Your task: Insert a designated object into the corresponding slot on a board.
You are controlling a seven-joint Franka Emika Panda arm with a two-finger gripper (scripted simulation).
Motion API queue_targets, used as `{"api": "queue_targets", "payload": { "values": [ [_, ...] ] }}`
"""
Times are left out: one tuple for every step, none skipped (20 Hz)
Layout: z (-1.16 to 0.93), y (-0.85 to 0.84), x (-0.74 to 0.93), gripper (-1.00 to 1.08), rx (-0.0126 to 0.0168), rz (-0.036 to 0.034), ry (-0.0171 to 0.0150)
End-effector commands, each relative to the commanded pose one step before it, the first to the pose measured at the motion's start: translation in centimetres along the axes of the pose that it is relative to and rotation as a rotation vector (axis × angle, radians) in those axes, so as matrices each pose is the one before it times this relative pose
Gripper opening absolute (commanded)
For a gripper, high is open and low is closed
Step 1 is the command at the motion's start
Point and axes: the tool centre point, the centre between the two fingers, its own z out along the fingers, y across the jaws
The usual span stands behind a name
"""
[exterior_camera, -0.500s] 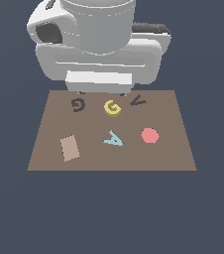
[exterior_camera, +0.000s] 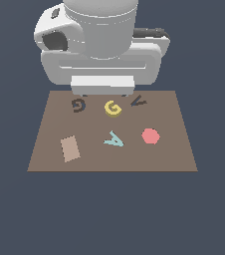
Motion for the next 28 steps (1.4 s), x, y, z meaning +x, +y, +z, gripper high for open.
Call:
{"api": "queue_targets", "payload": {
  "values": [
    [0.65, -0.2, -0.249, 1.0, 0.00184, -0.03047, -0.0002],
    [0.319, -0.1, -0.119, 1.0, 0.00093, -0.01558, 0.0002],
    [0.349, -0.108, -0.13, 1.0, 0.00102, -0.01704, 0.00022],
    [0.379, -0.117, -0.141, 1.0, 0.00111, -0.01851, 0.00024],
    [0.409, -0.127, -0.152, 1.0, 0.00119, -0.01998, 0.00026],
    [0.439, -0.136, -0.163, 1.0, 0.00128, -0.02144, 0.00028],
    [0.469, -0.145, -0.174, 1.0, 0.00137, -0.02291, 0.0003],
    [0.5, -0.153, -0.185, 1.0, 0.00146, -0.02437, 0.00032],
    [0.53, -0.163, -0.196, 1.0, 0.00156, -0.02585, 0.00033],
    [0.561, -0.172, -0.207, 1.0, 0.00165, -0.02733, 0.00035],
    [0.592, -0.18, -0.218, 1.0, 0.00174, -0.02881, 0.00037],
    [0.619, -0.187, -0.228, 1.0, 0.00182, -0.03012, 0.00038],
    [0.603, -0.181, -0.221, 1.0, 0.00176, -0.02931, 0.00037],
    [0.575, -0.171, -0.21, 1.0, 0.00167, -0.02789, 0.00034],
    [0.546, -0.162, -0.199, 1.0, 0.00159, -0.02646, 0.00032],
    [0.517, -0.154, -0.188, 1.0, 0.00151, -0.02505, 0.00031],
    [0.489, -0.144, -0.177, 1.0, 0.00143, -0.02366, 0.00029],
    [0.462, -0.133, -0.166, 1.0, 0.00132, -0.02226, 0.00025],
    [0.434, -0.123, -0.156, 1.0, 0.00121, -0.02087, 0.00021],
    [0.406, -0.111, -0.145, 1.0, 0.0011, -0.01946, 0.00017],
    [0.379, -0.102, -0.135, 1.0, 0.00101, -0.01808, 0.00014],
    [0.35, -0.093, -0.124, 1.0, 0.00093, -0.01668, 0.00012],
    [0.32, -0.085, -0.114, 1.0, 0.00084, -0.01523, 0.00011],
    [0.29, -0.077, -0.102, 1.0, 0.00076, -0.01379, 0.00009],
    [0.259, -0.066, -0.092, 1.0, 0.00067, -0.01228, 0.00007],
    [0.228, -0.057, -0.081, 1.0, 0.00057, -0.01079, 0.00005],
    [0.197, -0.048, -0.069, 1.0, 0.00047, -0.0093, 0.00001],
    [0.167, -0.036, -0.059, 1.0, 0.00036, -0.00777, -0.00002]
  ]
}}
